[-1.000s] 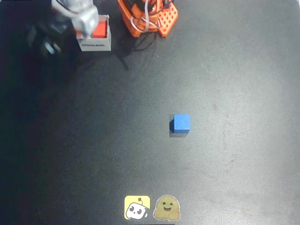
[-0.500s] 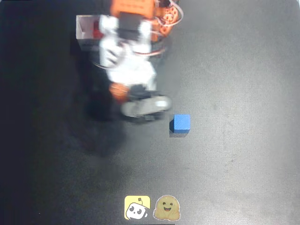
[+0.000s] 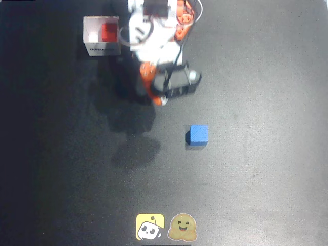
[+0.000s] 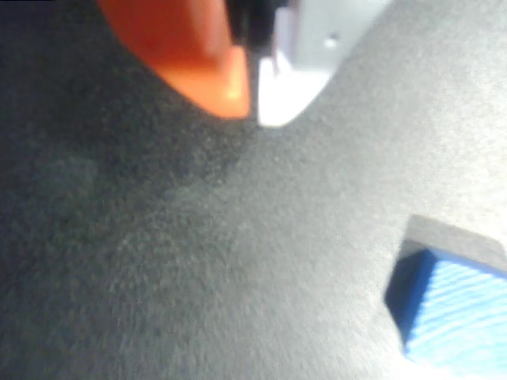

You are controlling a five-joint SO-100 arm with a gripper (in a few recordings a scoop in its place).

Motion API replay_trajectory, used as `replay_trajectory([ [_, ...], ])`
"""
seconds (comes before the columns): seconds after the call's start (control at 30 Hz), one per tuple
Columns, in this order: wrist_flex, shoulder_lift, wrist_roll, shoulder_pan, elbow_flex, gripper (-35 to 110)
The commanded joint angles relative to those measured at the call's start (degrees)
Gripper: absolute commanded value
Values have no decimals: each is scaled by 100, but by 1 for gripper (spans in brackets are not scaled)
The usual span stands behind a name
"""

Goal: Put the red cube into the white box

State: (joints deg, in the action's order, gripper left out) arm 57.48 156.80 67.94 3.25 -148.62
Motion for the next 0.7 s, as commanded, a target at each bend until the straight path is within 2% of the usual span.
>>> replay_trajectory([
  [0.0, -70, 1266, 255, -18, -589, 0],
  [0.1, -79, 2628, 404, -62, -1389, 0],
  [0.4, -1028, 2232, 932, -193, -2065, 0],
  [0.53, -510, 2030, 1002, -149, -2065, 0],
  [0.67, 677, 2320, 1696, -132, -2065, 0],
])
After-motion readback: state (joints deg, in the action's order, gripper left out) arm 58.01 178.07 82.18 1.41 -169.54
